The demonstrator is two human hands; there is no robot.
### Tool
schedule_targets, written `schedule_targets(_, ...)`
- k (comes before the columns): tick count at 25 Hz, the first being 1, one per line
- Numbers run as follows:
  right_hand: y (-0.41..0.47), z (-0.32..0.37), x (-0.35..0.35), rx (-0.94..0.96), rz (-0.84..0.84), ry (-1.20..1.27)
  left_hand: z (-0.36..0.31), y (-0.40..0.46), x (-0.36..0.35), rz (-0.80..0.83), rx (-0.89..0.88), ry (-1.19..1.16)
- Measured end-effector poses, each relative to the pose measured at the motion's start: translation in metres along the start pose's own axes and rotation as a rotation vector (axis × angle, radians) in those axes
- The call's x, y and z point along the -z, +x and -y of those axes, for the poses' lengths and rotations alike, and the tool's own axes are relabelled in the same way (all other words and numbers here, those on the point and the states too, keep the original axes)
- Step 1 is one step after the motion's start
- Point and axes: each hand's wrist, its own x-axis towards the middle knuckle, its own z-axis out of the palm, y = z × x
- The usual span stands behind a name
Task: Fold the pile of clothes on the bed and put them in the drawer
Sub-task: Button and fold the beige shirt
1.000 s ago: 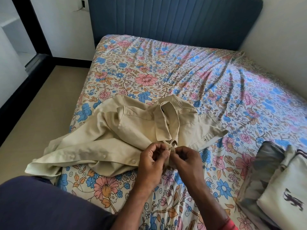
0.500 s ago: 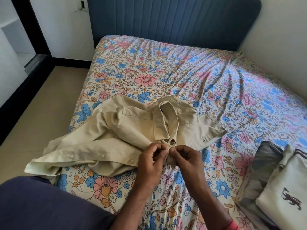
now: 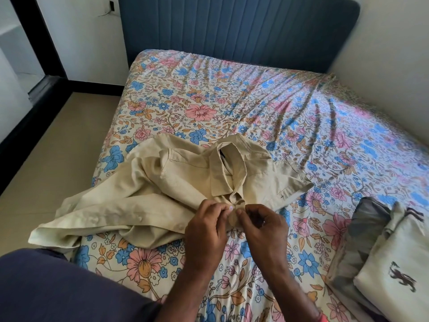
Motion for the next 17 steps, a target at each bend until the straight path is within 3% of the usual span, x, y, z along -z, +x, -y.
schedule_targets(8, -0.0021, -0.0026, -0.0012, 0.032, 0.007, -0.047, -0.0027, -0.0006, -0.0005, 0.040, -0.019, 0.027)
schedule_targets(17, -0.0017, -0.0068, 0.0021, 0.002, 0.063, -0.033, -0.0003, -0.0015, -0.0020, 0.075, 0.047, -0.106)
